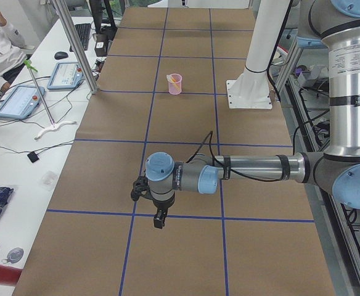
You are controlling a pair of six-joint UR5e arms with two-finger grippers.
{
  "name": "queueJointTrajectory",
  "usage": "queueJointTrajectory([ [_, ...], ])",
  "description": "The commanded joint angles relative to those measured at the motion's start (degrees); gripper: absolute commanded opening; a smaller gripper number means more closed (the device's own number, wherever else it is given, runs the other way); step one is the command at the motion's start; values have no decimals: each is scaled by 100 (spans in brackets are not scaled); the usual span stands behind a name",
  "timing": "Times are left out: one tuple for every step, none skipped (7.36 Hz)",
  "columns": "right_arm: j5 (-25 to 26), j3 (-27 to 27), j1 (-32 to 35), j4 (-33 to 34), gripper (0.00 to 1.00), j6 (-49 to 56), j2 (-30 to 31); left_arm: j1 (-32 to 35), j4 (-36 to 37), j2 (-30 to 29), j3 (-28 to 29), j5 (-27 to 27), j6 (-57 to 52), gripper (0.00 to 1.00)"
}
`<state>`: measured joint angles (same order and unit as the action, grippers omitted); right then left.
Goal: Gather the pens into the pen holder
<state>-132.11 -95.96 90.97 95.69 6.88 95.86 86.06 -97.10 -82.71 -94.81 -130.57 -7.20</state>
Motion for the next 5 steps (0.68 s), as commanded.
queueJointTrajectory([
  [19, 16, 0, -7, 100, 15, 47, -1, -19, -8, -2, 23, -27, 100],
  [19, 77, 0, -7, 100, -2, 56, -1, -19, -8, -2, 23, -27, 100],
  [19, 77, 0, -7, 100, -28, 56, -10, -19, -8, 7, 23, -36, 100],
  [10, 77, 0, -7, 100, -3, 73, -10, -19, 1, 7, 23, -27, 100],
  [1, 69, 0, -7, 100, -2, 73, -10, -19, 1, 15, 23, -27, 100],
])
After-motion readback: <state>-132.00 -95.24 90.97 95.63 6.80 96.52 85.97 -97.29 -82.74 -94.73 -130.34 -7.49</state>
